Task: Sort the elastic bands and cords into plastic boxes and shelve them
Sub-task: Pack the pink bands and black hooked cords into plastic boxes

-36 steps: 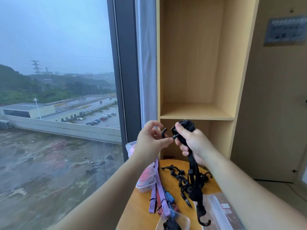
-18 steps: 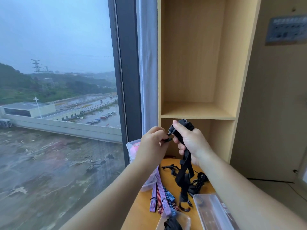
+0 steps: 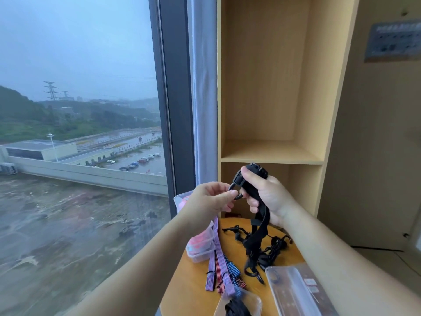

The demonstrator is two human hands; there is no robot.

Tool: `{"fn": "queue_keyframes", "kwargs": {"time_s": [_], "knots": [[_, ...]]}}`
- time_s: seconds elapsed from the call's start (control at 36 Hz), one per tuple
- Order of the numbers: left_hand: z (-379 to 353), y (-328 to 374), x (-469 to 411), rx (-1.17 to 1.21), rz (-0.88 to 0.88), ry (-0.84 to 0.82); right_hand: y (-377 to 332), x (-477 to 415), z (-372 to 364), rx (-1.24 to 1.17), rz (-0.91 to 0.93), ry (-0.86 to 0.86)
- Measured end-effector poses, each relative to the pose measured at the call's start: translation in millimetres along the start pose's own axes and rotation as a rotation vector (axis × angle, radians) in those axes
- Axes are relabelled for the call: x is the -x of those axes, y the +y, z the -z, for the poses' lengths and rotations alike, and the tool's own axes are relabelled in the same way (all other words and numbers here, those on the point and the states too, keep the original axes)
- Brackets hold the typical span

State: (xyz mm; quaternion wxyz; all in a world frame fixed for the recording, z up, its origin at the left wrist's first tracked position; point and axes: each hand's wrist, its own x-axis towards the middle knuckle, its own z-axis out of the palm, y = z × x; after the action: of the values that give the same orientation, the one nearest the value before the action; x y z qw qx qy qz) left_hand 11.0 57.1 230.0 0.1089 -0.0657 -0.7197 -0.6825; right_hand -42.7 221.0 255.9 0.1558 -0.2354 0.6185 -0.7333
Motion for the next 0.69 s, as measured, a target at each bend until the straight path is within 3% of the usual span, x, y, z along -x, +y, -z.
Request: {"fn": "queue_keyframes", "kwargs": {"time_s": [0.08,0.22,0.31,0.39,0.47,0.58,0.69], "knots": [[-2.2,-2.0,-1.8,-0.037,-0.062,0.125,0.7,0.1,-2.3,0.049,-0.081,0.035],[-9.7,-2.8,-2.0,-0.456,-0.218,0.357,4.1,-1.2,-6.4,0.069,-0.132,0.089],[-10.6,-6.6,-1.0,-0.770,-0.447,0.408,6.4,-1.7,-10.0,0.061,-0.147,0.102],[-10.7,-11.1,-2.5,-0.899,-0.586,0.405,8.0,-2.5,-11.6,0.071,-0.162,0.125],[-11.3,-13.1,-2.5,-0.769,-0.510,0.336,9.0,-3.4,-9.7,0.036,-0.138,0.113],[-6.3,-9.6,0.7,-0.392,-0.178,0.114,8.3,-3.5,-3.7,-0.015,-0.092,0.083],[-8.0,-2.1,3.1,-0.005,-0.018,0.009,6.8,-2.8,-2.3,-0.005,-0.066,0.024]]}}
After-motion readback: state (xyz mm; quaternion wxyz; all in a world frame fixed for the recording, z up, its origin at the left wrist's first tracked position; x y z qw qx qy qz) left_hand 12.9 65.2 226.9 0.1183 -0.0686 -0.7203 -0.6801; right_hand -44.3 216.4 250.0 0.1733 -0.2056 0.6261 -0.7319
